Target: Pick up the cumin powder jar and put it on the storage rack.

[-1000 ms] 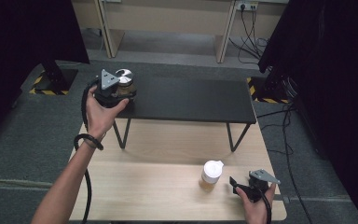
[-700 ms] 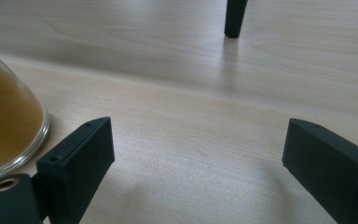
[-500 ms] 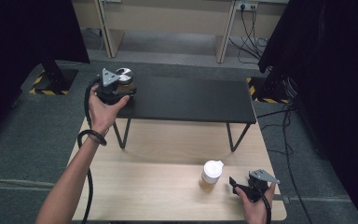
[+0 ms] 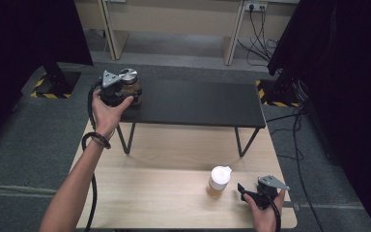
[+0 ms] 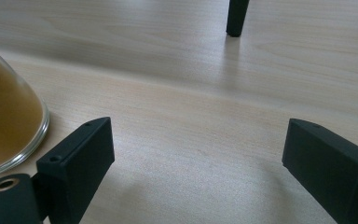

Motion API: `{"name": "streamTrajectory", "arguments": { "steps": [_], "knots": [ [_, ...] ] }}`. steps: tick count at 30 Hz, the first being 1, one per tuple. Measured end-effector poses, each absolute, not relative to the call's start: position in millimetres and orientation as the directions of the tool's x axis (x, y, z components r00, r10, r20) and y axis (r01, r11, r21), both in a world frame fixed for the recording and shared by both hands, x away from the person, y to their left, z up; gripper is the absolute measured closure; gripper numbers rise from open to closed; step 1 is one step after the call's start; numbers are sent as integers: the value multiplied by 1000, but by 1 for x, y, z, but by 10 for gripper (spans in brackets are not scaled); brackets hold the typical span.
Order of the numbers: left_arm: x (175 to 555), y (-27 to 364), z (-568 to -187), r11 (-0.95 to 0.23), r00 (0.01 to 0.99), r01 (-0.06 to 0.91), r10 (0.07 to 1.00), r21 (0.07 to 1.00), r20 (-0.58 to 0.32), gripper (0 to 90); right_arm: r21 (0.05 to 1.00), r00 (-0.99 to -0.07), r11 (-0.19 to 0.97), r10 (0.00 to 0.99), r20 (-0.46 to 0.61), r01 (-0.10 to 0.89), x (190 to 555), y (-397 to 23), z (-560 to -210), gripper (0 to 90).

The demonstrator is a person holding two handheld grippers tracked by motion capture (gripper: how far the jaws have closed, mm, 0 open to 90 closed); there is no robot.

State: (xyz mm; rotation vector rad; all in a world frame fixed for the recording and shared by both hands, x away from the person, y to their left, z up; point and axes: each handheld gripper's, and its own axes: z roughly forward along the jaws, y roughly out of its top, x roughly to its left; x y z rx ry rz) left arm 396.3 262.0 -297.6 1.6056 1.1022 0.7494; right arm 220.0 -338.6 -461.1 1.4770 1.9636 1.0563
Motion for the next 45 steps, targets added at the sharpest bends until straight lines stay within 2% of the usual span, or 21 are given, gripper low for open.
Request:
{"name": "streamTrajectory", "arguments": {
  "steps": [26, 28, 32, 39, 45],
  "knots": [
    [395, 262, -301, -75, 394, 281, 918, 957, -43, 296, 796, -320, 141, 945, 69, 589, 220, -337, -460, 92],
    [393, 265, -303, -42, 397, 276, 915, 960, -74, 271, 796, -319, 139, 945, 71, 588, 220, -337, -461, 92],
    [387, 265, -304, -45, 396, 250, 916, 967, -60, 214, 799, -319, 136, 945, 73, 586, 219, -337, -461, 92],
    [366, 265, -308, -95, 391, 199, 920, 975, 9, 8, 801, -318, 125, 944, 85, 586, 219, -340, -462, 92],
    [349, 266, -310, -113, 397, 161, 917, 981, 40, 0, 801, -318, 130, 945, 79, 585, 219, -338, -461, 92]
  ]
}}
